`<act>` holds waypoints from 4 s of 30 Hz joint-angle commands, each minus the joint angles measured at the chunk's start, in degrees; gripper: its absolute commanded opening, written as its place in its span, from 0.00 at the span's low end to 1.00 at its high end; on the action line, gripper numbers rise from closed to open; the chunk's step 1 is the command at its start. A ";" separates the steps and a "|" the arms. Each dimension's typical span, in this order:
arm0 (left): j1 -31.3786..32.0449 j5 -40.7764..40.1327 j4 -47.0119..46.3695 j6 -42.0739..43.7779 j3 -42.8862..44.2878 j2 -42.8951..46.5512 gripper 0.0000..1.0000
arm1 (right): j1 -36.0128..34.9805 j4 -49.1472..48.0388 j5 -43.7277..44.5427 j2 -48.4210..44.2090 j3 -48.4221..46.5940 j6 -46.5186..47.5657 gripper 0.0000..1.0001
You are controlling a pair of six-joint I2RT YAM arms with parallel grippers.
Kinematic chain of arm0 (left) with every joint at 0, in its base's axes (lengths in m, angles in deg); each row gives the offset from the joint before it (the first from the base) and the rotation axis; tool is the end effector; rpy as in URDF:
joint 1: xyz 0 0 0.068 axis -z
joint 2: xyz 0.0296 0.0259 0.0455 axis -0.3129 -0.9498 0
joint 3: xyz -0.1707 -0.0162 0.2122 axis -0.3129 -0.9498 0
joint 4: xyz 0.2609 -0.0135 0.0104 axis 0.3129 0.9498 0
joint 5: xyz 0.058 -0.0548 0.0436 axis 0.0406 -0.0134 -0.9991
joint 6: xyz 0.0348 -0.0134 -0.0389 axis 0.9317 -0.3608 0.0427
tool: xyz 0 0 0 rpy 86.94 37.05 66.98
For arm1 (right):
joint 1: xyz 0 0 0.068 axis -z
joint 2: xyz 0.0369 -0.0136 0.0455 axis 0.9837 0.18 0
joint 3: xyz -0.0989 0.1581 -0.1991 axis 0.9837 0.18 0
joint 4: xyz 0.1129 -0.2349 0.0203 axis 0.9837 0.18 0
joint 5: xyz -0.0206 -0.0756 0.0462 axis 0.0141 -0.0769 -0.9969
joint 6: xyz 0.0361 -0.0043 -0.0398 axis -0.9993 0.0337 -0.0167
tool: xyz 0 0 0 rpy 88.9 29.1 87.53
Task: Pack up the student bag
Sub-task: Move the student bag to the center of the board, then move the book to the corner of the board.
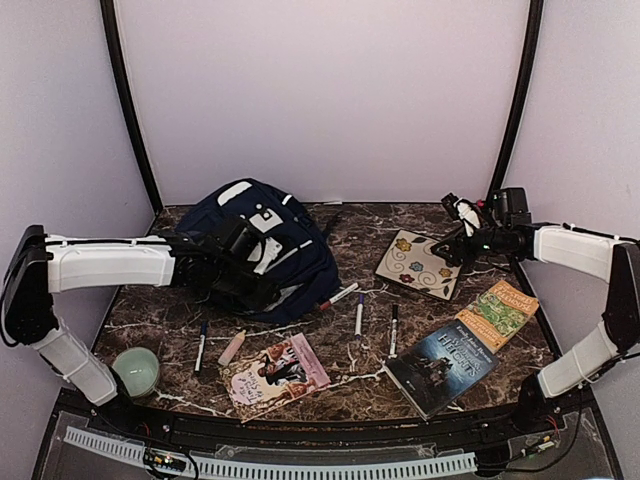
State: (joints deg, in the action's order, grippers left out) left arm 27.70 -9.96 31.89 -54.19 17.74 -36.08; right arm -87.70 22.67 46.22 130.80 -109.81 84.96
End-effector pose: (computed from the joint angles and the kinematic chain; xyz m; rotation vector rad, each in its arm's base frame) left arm 0.2354 -0.2370 0.2271 0.8601 2.2514 -0.2381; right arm 0.2998 0.0612 0.2378 -0.7998 2.0311 0.5020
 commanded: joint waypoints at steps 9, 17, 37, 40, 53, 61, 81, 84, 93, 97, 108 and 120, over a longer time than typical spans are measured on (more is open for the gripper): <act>-8.63 5.98 -5.15 -8.66 -1.68 11.45 0.81 | -9.57 12.12 -0.98 -0.02 -6.59 12.93 0.56; -8.33 22.32 -13.11 -12.99 -2.10 4.52 0.81 | -13.16 28.36 2.06 -3.75 -5.64 22.97 0.65; -2.87 4.38 1.37 -4.00 17.00 -22.18 0.58 | -20.58 19.49 12.68 -4.54 4.54 19.06 0.63; -2.77 2.11 1.03 -4.37 19.00 -24.03 0.49 | -20.64 19.18 12.85 -4.97 5.13 18.81 0.62; 4.39 4.54 -12.62 9.72 23.24 -27.98 0.00 | -20.68 18.48 13.20 -7.93 6.82 17.75 0.60; 9.26 7.76 -7.93 13.84 19.89 -27.12 0.00 | -20.66 17.74 12.68 -8.63 7.64 17.57 0.60; 9.70 -5.70 -5.48 8.23 6.01 -12.88 0.51 | -20.92 18.41 11.06 -7.93 5.97 18.20 0.59; 9.70 -5.06 -2.46 4.39 5.95 -8.09 0.77 | -21.10 19.69 10.69 -8.45 5.18 19.61 0.59; 9.41 -4.05 17.98 -20.85 0.84 6.60 0.84 | -27.46 19.81 11.49 -3.62 -0.32 22.01 0.59; 7.89 1.86 24.40 -27.82 -3.52 12.25 0.82 | -35.60 16.04 13.93 1.75 -3.35 20.58 0.59; 4.71 13.40 26.79 -34.80 -17.10 21.80 0.76 | -52.35 12.32 7.85 23.75 -19.43 14.28 0.55; 2.67 18.86 30.69 -43.06 -24.62 26.82 0.82 | -55.65 11.07 7.78 35.96 -27.13 4.79 0.59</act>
State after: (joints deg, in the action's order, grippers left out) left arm 30.91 6.19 58.95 -92.55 -4.51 -11.21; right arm -142.48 35.45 54.92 166.21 -135.84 94.16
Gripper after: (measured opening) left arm 0.809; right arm 0.574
